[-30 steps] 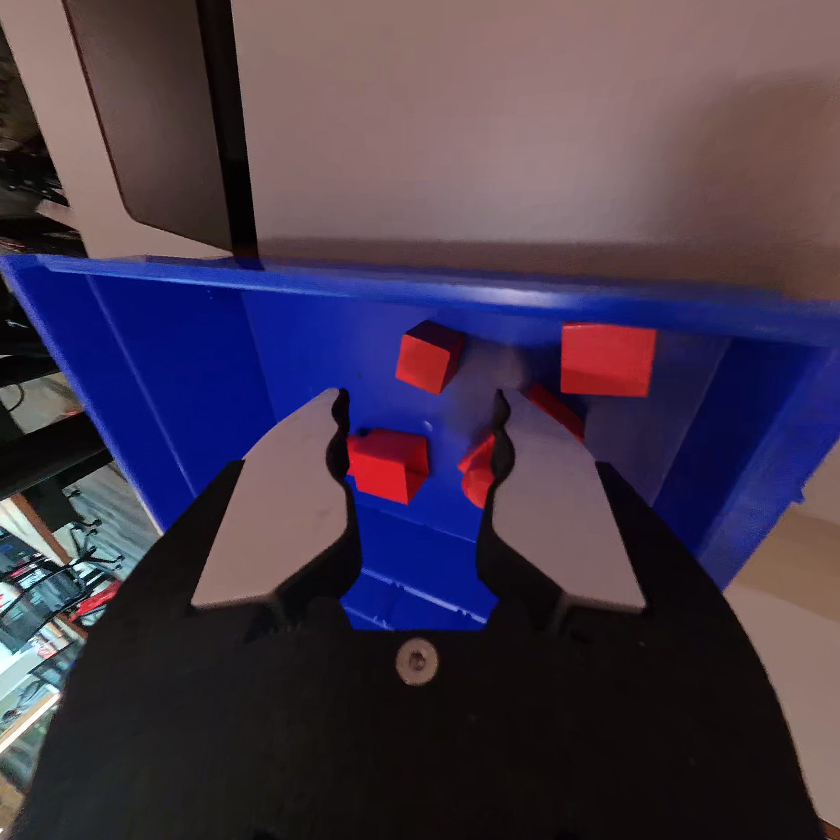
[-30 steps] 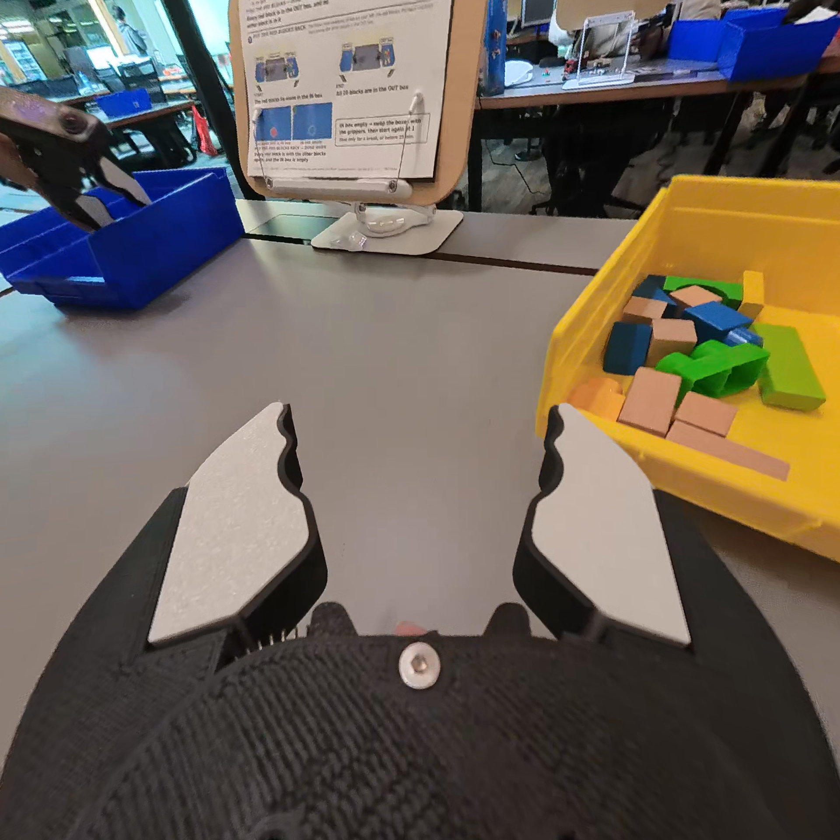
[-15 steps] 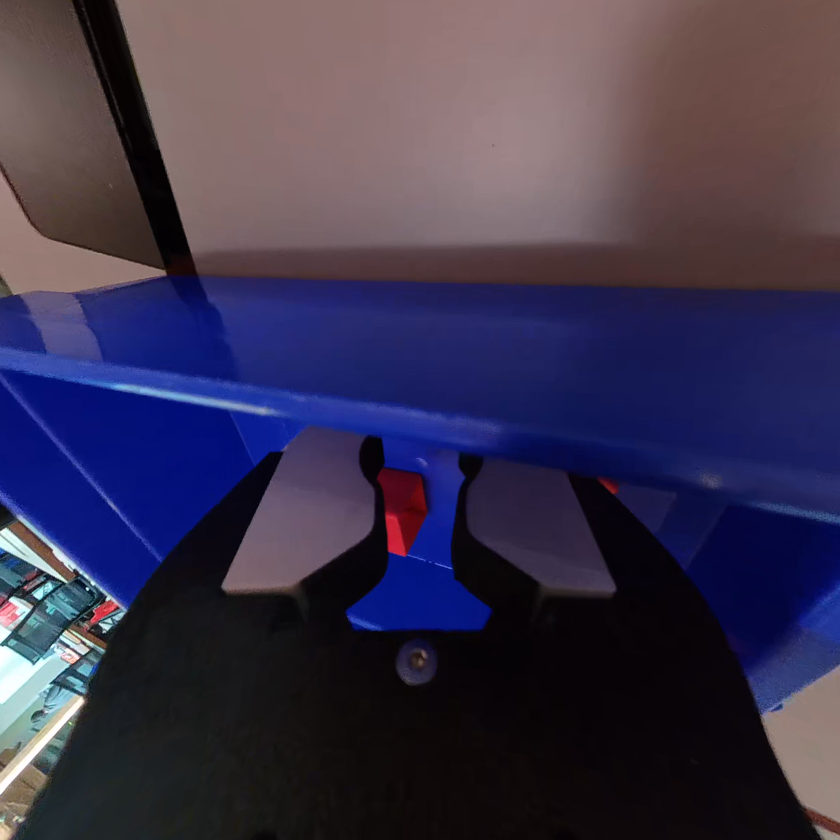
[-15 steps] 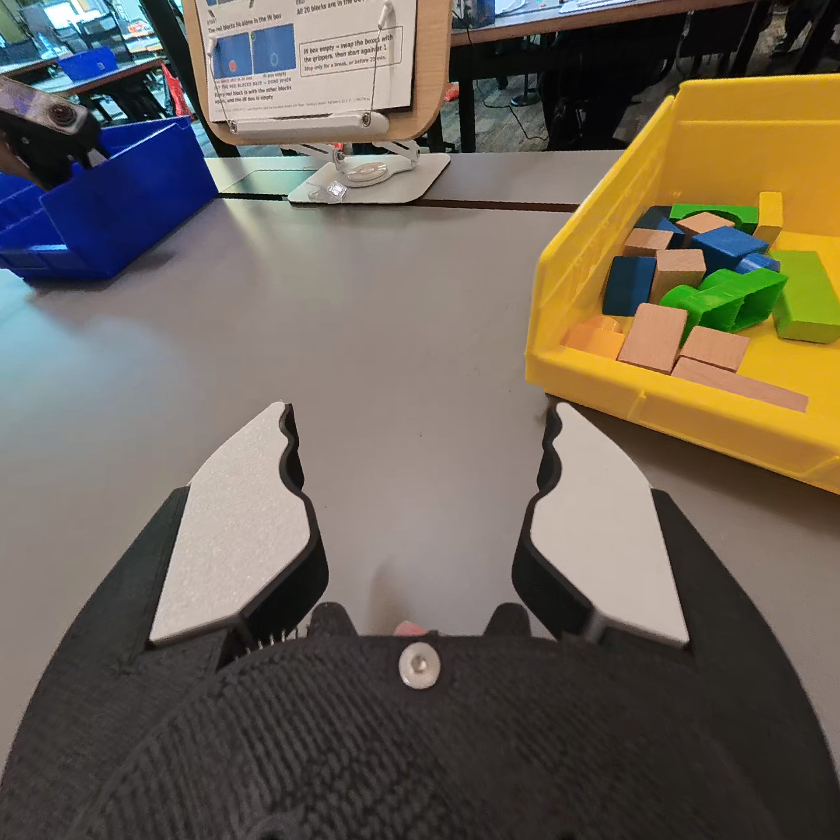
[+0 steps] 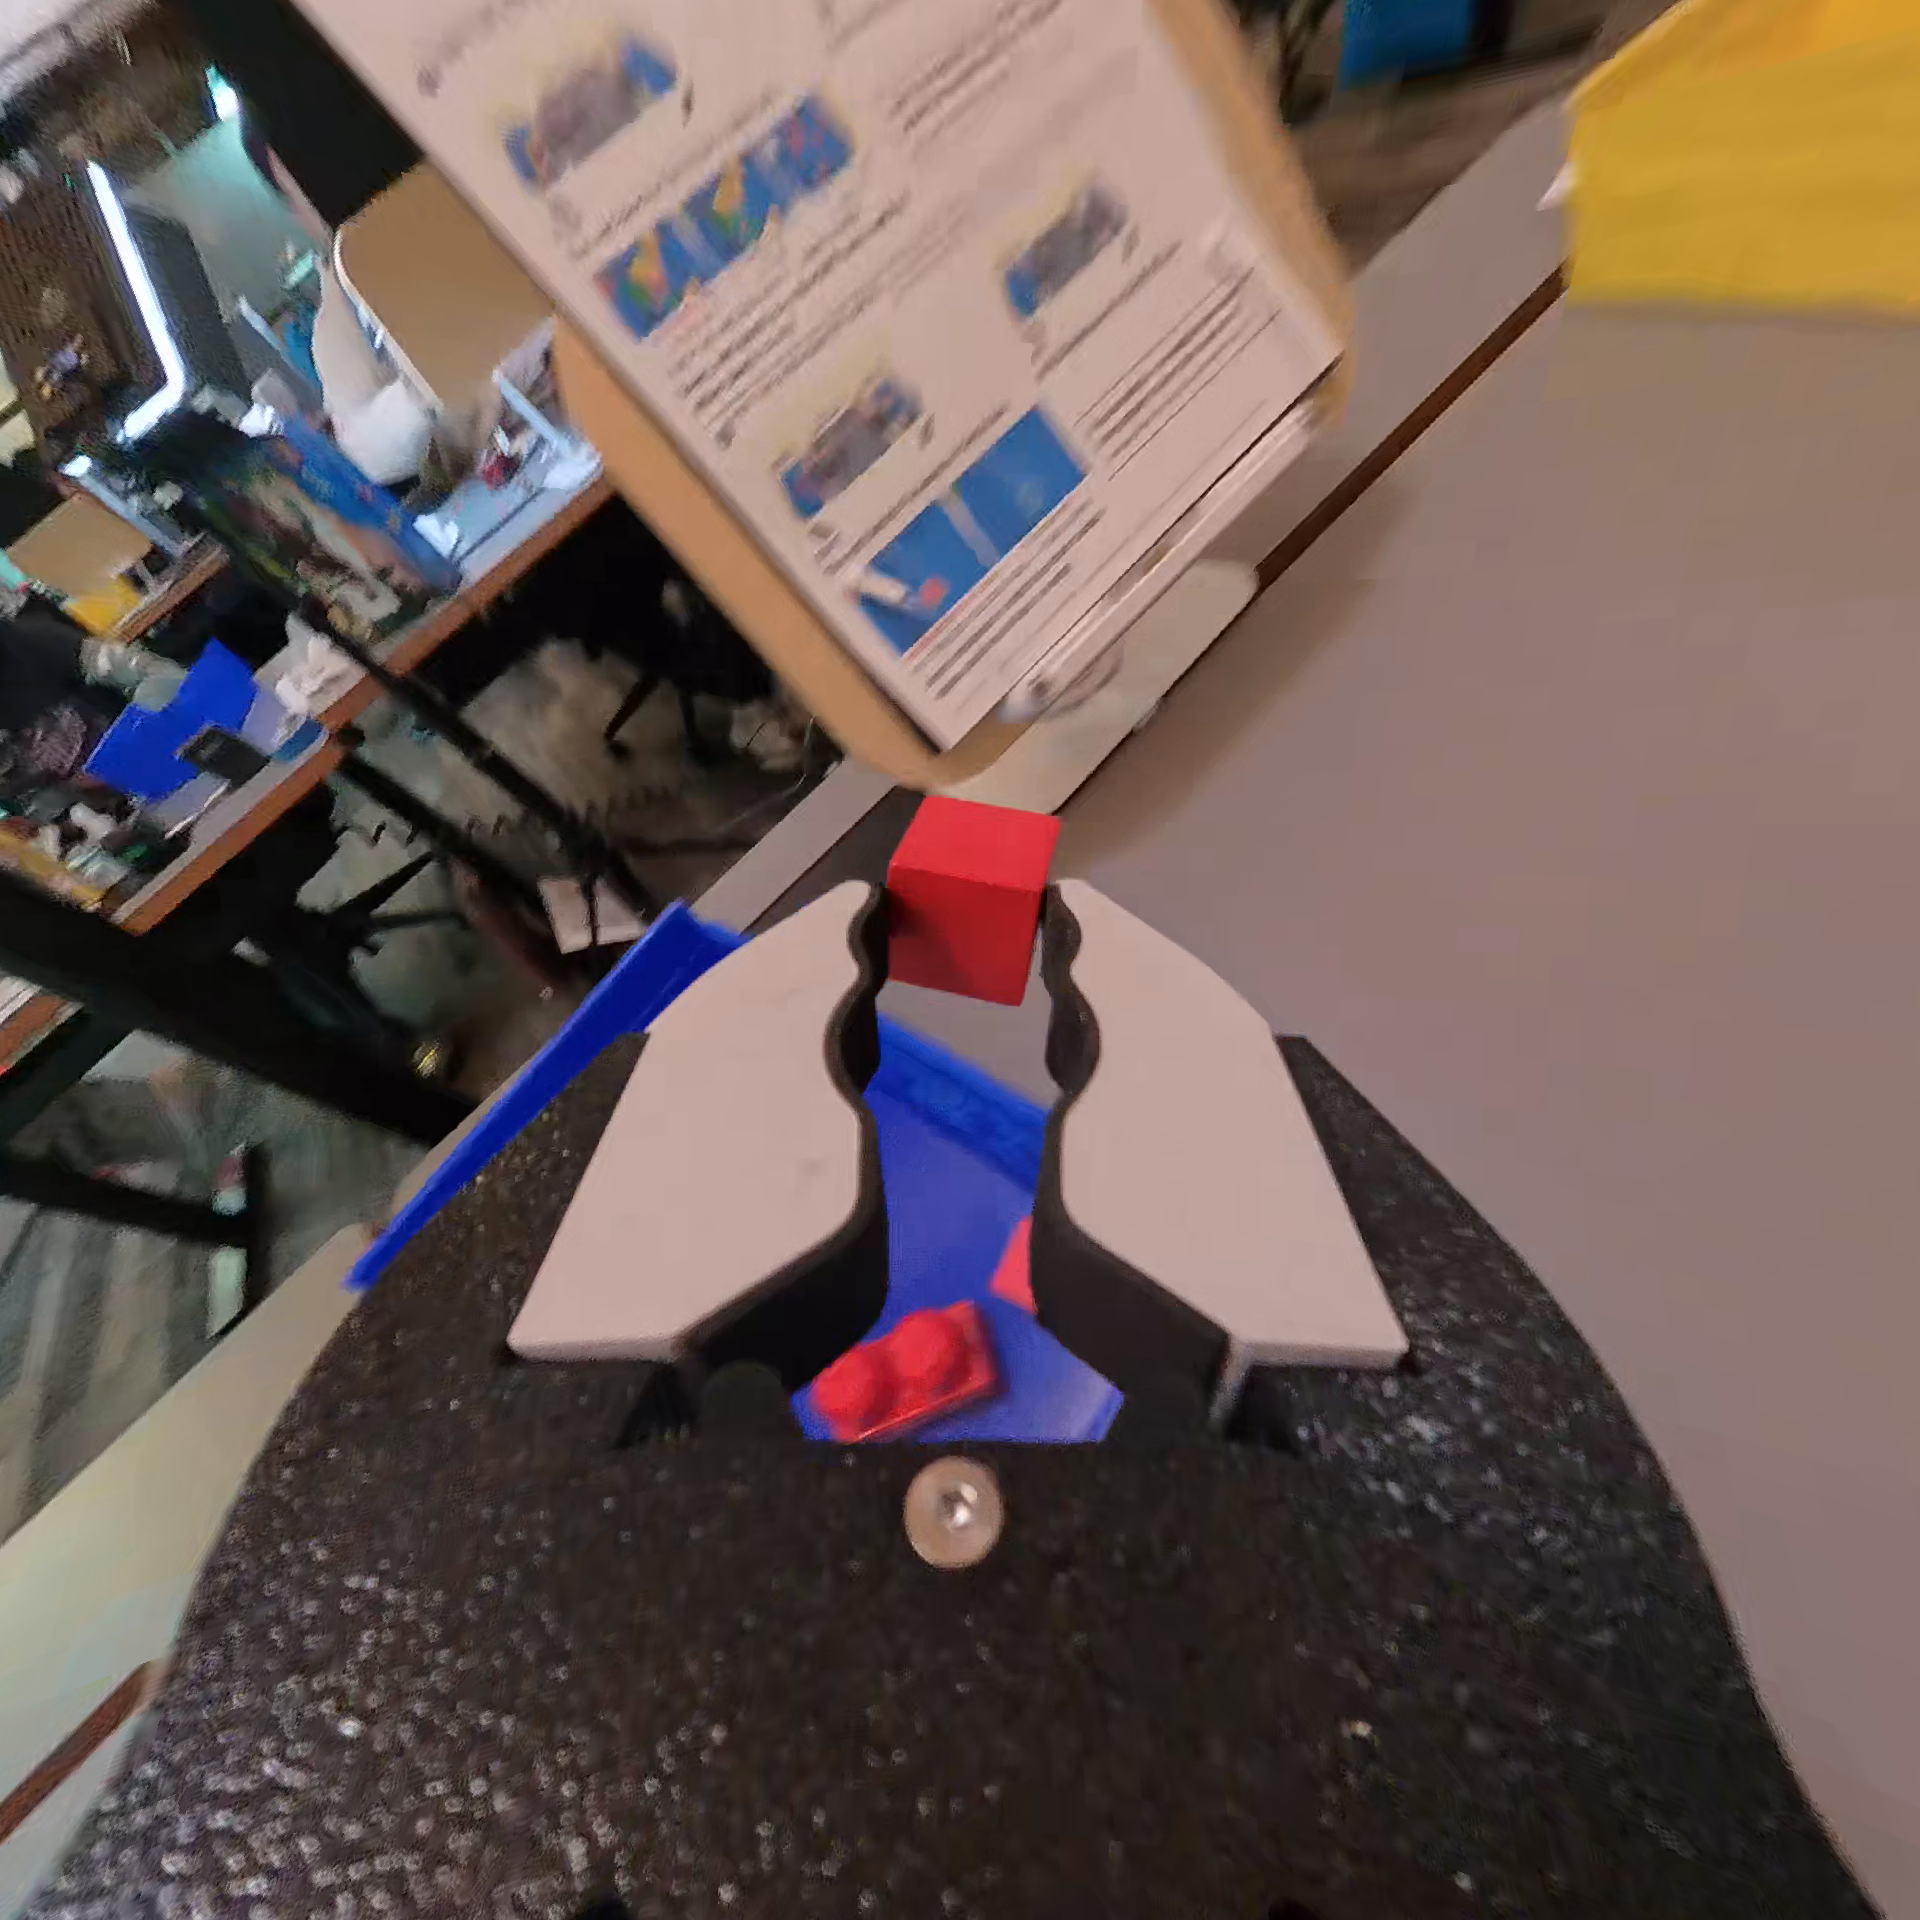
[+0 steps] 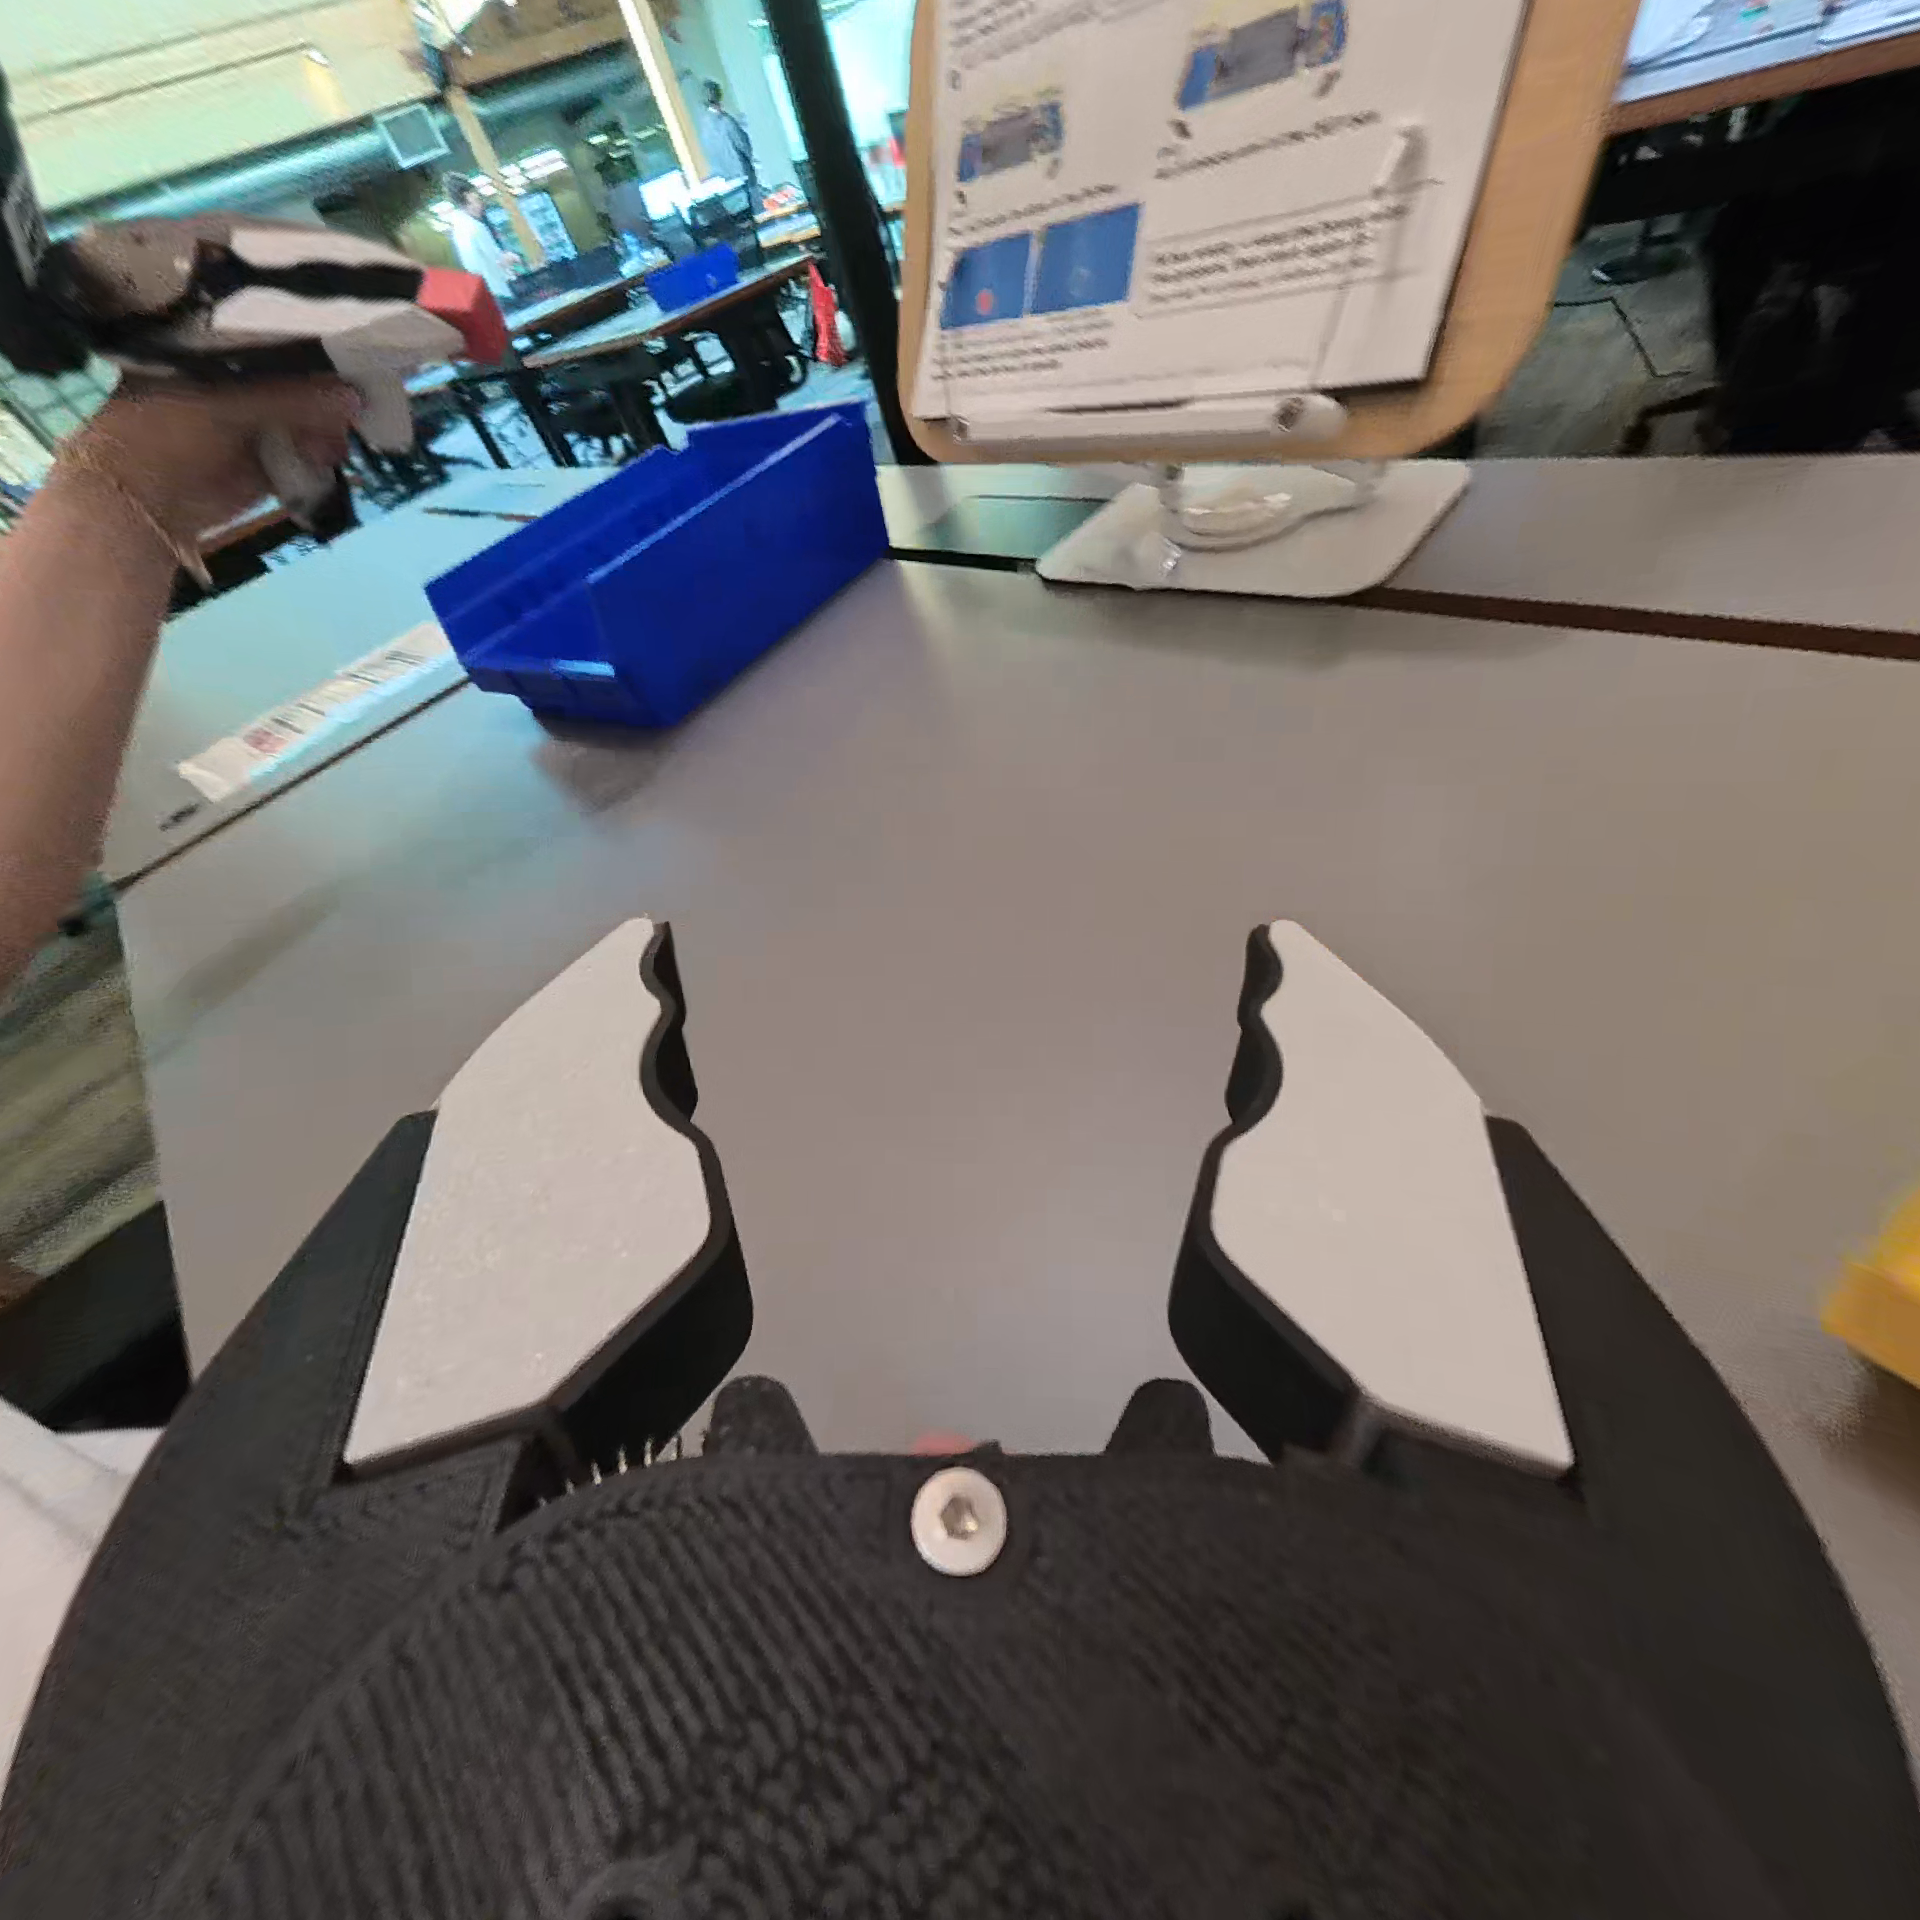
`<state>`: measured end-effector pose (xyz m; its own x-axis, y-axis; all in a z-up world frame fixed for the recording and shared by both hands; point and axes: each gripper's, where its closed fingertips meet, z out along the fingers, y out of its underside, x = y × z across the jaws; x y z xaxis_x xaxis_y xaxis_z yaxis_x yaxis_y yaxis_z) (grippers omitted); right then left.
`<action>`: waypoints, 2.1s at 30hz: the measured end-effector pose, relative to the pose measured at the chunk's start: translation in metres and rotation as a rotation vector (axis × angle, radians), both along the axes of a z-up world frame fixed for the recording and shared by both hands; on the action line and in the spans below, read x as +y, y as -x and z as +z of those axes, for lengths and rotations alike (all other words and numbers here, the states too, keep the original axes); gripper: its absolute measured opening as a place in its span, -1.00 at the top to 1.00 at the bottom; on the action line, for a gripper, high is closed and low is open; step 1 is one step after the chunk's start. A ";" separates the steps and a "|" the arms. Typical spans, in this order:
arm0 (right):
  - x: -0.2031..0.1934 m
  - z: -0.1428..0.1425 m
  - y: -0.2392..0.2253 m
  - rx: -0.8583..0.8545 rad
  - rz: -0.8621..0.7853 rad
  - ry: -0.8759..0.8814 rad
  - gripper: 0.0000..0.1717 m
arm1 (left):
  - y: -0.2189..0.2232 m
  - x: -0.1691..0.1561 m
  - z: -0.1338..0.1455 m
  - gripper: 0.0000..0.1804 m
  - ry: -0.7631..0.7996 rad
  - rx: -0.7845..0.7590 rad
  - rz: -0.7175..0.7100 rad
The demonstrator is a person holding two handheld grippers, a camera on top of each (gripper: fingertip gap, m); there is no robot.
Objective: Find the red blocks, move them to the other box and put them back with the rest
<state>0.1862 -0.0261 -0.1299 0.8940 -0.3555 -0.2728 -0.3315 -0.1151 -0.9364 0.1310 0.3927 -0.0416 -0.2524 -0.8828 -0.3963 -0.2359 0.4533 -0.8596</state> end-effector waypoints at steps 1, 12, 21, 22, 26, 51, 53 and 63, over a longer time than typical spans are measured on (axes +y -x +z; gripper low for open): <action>0.011 0.006 0.002 -0.003 0.011 -0.005 -0.19 | 0.006 -0.018 0.000 0.69 0.036 -0.029 -0.020; 0.111 0.024 0.044 0.291 0.308 -0.118 -0.09 | 0.014 -0.218 -0.049 0.69 0.245 -0.196 -0.431; 0.131 0.002 0.073 0.539 0.501 -0.151 0.02 | 0.027 -0.287 -0.072 0.69 0.125 -0.293 -0.646; 0.132 0.001 0.075 0.567 0.523 -0.154 0.04 | 0.029 -0.289 -0.074 0.69 0.122 -0.296 -0.655; 0.131 0.006 0.090 0.674 0.637 -0.212 0.20 | 0.030 -0.292 -0.084 0.69 0.093 -0.282 -0.667; 0.049 0.034 0.004 0.441 0.269 -0.147 0.67 | 0.000 -0.256 -0.080 0.32 0.075 -0.391 -0.331; 0.003 0.037 -0.042 0.331 0.061 -0.037 0.66 | -0.005 -0.248 -0.085 0.32 0.070 -0.359 -0.285; -0.231 -0.029 -0.183 0.340 -0.607 0.791 0.67 | -0.023 -0.225 -0.121 0.34 0.045 -0.137 -0.121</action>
<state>0.3692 -0.2569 -0.1591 0.4262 -0.9041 0.0290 -0.7695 -0.3793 -0.5139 0.1539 0.1677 -0.1626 -0.3039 -0.8670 -0.3948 -0.0617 0.4315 -0.9000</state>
